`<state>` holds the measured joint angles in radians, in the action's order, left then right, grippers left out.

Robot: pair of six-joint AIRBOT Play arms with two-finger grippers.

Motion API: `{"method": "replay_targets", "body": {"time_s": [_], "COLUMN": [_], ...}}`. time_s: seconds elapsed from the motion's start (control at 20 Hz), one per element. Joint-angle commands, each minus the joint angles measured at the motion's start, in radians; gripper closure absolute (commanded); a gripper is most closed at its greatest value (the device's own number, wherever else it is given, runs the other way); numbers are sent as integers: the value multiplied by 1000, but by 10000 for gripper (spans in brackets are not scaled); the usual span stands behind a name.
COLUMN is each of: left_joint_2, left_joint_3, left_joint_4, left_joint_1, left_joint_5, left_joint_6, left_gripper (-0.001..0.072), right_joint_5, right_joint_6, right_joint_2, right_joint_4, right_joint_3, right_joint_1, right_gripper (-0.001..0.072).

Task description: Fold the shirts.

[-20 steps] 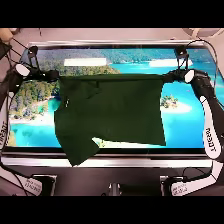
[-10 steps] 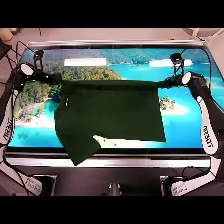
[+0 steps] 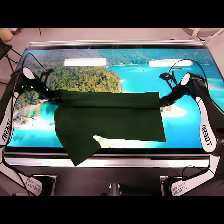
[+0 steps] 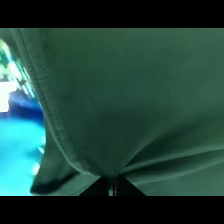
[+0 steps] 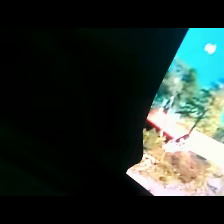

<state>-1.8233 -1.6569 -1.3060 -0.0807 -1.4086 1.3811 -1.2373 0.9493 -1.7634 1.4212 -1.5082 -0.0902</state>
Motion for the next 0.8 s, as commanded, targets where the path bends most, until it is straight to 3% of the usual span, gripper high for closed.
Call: {"method": "replay_targets", "body": {"time_s": [0.0,0.2,0.25,0.3,0.35,0.6,0.75], "left_joint_2": [-24,-23,-23,-19,-11,129,279], "left_joint_3": [39,37,37,37,37,40,191], "left_joint_4": [-8,-8,-8,-8,-8,-8,4], "left_joint_1": [0,-1,-1,-2,-7,-117,-203], "left_joint_5": [-84,-89,-95,-105,-116,-170,-164], "left_joint_6": [6,7,6,7,14,48,47], "left_gripper": [678,675,623,377,181,181,181], "right_joint_5": [-144,-151,-141,-142,-151,-281,-389], "right_joint_6": [-12,-11,-2,8,6,-15,-7], "right_joint_2": [-44,-44,-44,-37,-19,153,238], "right_joint_4": [-8,-15,-21,-36,-51,-50,-53], "right_joint_3": [0,0,-1,-1,-1,-1,78], "right_joint_1": [1,1,1,0,0,-102,-222], "right_gripper": [694,690,639,407,260,220,228]}}
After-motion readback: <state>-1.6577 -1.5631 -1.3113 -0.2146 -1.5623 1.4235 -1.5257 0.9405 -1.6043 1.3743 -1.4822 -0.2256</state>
